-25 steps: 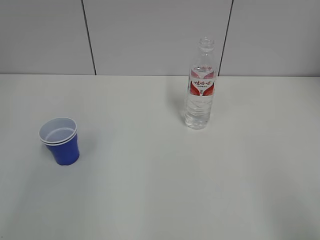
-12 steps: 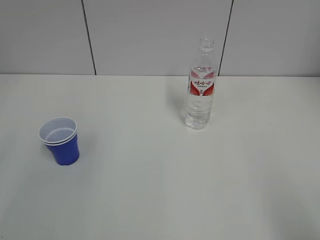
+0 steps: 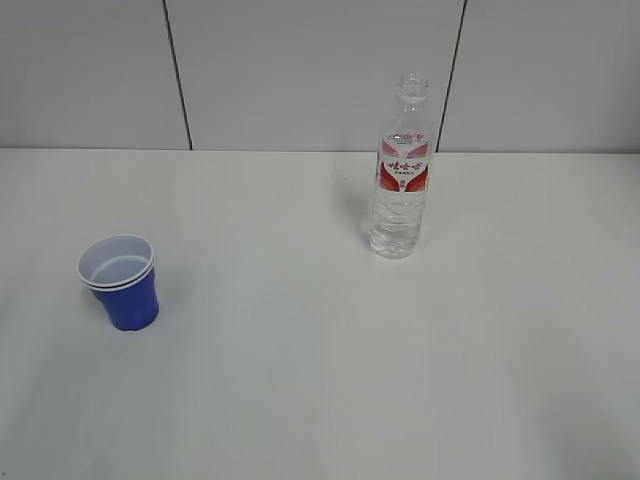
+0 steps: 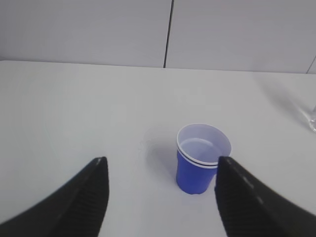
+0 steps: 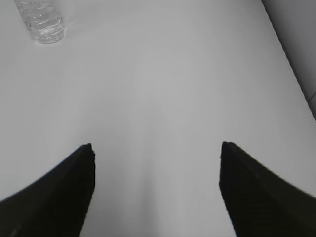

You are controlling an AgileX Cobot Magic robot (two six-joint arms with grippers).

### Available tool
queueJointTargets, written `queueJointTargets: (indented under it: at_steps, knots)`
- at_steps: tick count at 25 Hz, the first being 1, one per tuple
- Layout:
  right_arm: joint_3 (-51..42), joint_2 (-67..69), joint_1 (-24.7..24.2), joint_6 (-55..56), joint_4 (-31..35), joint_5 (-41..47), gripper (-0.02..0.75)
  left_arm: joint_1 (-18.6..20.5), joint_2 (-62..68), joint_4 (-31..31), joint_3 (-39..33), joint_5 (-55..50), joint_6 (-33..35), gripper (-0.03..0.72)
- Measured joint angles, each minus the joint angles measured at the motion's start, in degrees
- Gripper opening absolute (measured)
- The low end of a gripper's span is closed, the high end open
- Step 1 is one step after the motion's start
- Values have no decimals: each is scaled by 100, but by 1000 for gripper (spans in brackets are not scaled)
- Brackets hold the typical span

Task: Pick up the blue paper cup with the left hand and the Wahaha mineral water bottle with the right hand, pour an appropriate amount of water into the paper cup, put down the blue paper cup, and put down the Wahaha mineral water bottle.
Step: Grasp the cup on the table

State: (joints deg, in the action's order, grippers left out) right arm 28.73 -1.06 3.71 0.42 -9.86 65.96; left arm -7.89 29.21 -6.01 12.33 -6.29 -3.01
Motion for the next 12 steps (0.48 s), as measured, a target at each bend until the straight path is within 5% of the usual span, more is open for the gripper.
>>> queueJointTargets:
  at_steps: [12]
  knots:
    - [0, 0, 0, 0, 0, 0, 587, -733, 1846, 789, 0, 1508, 0, 515]
